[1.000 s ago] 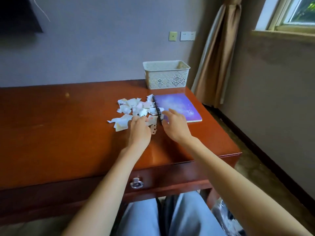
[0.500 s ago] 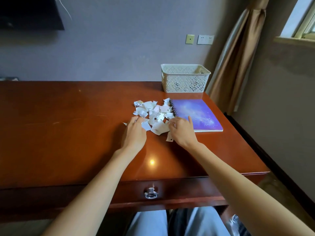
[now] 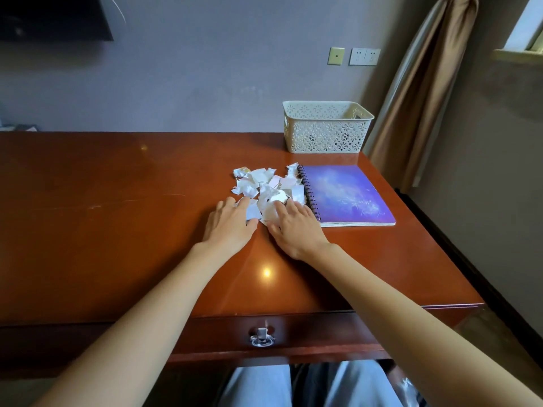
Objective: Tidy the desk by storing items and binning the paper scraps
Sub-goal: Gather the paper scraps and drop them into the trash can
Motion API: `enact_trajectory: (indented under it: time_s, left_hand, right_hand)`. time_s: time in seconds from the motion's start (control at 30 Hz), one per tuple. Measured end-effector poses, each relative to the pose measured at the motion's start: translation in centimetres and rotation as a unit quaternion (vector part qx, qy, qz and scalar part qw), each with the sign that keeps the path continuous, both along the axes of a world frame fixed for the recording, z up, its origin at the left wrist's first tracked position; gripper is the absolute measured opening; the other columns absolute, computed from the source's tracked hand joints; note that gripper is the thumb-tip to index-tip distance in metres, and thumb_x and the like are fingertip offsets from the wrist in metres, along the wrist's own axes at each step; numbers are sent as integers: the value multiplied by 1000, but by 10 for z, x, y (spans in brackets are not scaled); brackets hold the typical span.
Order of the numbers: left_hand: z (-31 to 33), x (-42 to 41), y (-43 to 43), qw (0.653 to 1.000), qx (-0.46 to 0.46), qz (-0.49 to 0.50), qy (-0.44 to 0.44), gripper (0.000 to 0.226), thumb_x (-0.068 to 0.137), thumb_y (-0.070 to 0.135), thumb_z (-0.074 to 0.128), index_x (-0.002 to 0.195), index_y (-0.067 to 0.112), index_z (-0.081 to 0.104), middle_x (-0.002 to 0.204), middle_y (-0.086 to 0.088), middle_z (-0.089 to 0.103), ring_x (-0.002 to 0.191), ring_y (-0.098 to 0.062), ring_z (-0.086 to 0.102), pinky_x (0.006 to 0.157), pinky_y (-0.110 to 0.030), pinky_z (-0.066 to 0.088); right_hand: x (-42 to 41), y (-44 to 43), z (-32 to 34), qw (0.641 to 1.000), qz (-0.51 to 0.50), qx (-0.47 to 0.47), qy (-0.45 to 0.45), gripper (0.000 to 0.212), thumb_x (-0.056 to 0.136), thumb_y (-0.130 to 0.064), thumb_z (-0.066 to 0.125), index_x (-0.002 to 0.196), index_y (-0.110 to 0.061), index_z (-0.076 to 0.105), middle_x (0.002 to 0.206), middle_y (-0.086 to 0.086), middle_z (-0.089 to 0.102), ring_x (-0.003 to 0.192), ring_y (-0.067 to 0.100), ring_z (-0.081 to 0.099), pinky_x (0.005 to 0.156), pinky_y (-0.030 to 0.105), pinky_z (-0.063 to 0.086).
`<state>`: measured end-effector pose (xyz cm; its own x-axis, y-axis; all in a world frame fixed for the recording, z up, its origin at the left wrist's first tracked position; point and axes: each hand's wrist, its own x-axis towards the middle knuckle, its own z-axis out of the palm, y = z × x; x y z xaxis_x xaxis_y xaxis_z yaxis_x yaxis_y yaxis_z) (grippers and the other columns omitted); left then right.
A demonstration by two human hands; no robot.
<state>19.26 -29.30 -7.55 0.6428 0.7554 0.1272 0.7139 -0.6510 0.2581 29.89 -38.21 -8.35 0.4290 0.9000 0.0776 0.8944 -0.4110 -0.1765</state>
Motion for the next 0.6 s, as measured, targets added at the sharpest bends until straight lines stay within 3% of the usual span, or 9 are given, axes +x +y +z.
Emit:
enact_trajectory:
  time_s: [0.13, 0.2, 0.27, 0.33, 0.4, 0.53, 0.6]
  left_hand:
    - [-1, 0, 8, 999, -27, 24, 25, 63, 94, 41, 40, 149, 26, 12, 158, -12, 4, 146, -33, -2, 117, -41, 13]
    - [-3, 1, 13, 997, -67, 24, 41, 62, 96, 42, 34, 150, 29, 6, 159, -12, -3, 146, -34, -6, 119, -42, 7]
    - [-6, 3, 16, 997, -65, 18, 39, 56, 98, 39, 30, 150, 26, 12, 158, -13, 9, 146, -32, 7, 118, -39, 11]
    - [-8, 6, 18, 999, -20, 14, 26, 49, 99, 33, 31, 146, 20, 26, 150, -13, 28, 139, -30, 26, 113, -36, 23]
    - [-7, 9, 19, 1000, 15, 8, 1, 43, 99, 26, 36, 141, 17, 36, 139, -12, 40, 127, -29, 38, 104, -35, 32]
    - [-4, 17, 23, 990, -67, 23, -126, 39, 93, 8, 45, 131, 14, 50, 129, -13, 45, 120, -30, 43, 94, -30, 37]
    - [-2, 20, 26, 975, -115, 56, -184, 37, 90, 1, 47, 125, 12, 55, 127, -13, 46, 118, -29, 46, 84, -25, 37]
  right_hand:
    - [1, 10, -2, 1000, 11, 7, -11, 60, 98, -36, 33, 149, -14, 10, 157, 21, -1, 146, 36, 1, 120, 42, 10]
    - [3, 16, -1, 1000, -10, -9, 8, 62, 97, -40, 32, 150, -23, 4, 157, 19, -10, 145, 39, -4, 118, 46, 9]
    - [6, 22, -1, 999, -19, -21, 27, 57, 97, -42, 31, 149, -26, 12, 156, 20, 1, 143, 41, 8, 115, 46, 16]
    - [9, 26, -1, 1000, -9, -12, 8, 46, 97, -38, 31, 141, -22, 31, 145, 20, 29, 132, 40, 31, 107, 44, 29]
    - [10, 28, 0, 1000, 2, 6, -17, 39, 98, -32, 32, 133, -17, 42, 132, 17, 46, 122, 37, 42, 98, 41, 36]
    - [13, 29, 2, 998, 2, 44, -37, 31, 96, -15, 37, 123, -8, 50, 123, 16, 52, 115, 35, 47, 91, 40, 39]
    - [15, 31, 1, 996, -4, 84, 11, 31, 91, -2, 39, 119, -4, 53, 119, 17, 53, 112, 35, 47, 90, 39, 41]
